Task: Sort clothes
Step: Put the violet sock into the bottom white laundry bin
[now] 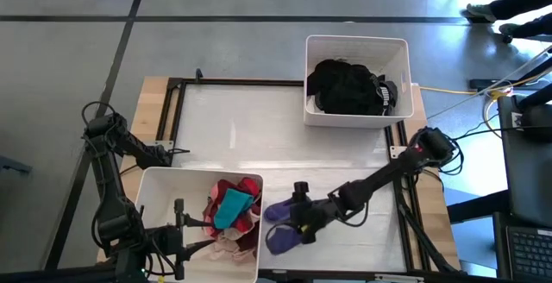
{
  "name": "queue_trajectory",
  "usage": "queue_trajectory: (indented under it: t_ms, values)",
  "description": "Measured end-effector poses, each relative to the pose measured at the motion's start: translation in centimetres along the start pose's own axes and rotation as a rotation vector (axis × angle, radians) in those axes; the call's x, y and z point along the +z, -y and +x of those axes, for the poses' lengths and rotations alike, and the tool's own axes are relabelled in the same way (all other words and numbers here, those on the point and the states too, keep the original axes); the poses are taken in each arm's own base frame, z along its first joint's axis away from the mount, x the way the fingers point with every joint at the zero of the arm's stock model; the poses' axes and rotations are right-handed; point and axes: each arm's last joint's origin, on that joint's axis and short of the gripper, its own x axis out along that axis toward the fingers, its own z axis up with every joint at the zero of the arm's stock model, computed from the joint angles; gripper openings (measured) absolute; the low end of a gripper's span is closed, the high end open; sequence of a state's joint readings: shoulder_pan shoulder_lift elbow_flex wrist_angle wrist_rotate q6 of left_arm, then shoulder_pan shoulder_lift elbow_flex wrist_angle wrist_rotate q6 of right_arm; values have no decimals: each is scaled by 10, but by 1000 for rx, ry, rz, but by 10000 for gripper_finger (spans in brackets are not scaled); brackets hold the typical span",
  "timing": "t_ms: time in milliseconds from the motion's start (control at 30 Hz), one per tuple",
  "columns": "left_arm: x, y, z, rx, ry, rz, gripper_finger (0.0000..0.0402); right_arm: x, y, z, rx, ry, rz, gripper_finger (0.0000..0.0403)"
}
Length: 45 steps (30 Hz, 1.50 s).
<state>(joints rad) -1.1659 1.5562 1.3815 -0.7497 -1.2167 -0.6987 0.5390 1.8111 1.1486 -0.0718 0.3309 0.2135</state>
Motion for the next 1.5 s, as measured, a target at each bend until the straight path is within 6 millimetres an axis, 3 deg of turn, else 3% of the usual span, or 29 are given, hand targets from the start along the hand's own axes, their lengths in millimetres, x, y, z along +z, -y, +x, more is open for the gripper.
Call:
queue_trajectory:
  t_ms: [267,533,933,1267,1500]
  values:
    - [0,0,1,4,-1,2,169,-17,3,14,23,94,40,275]
    - [0,-1,1,4,-2,2,169,-32,-1,39,35,80,37,275]
    - [0,-1,1,4,-1,2,169,-44,6,57,30,35,65,265]
    - [0,-1,1,4,-2,1,169,-56,6,64,23,-37,39,118]
    - [0,-1,1,4,-1,1,169,-51,6,60,28,-12,14,13]
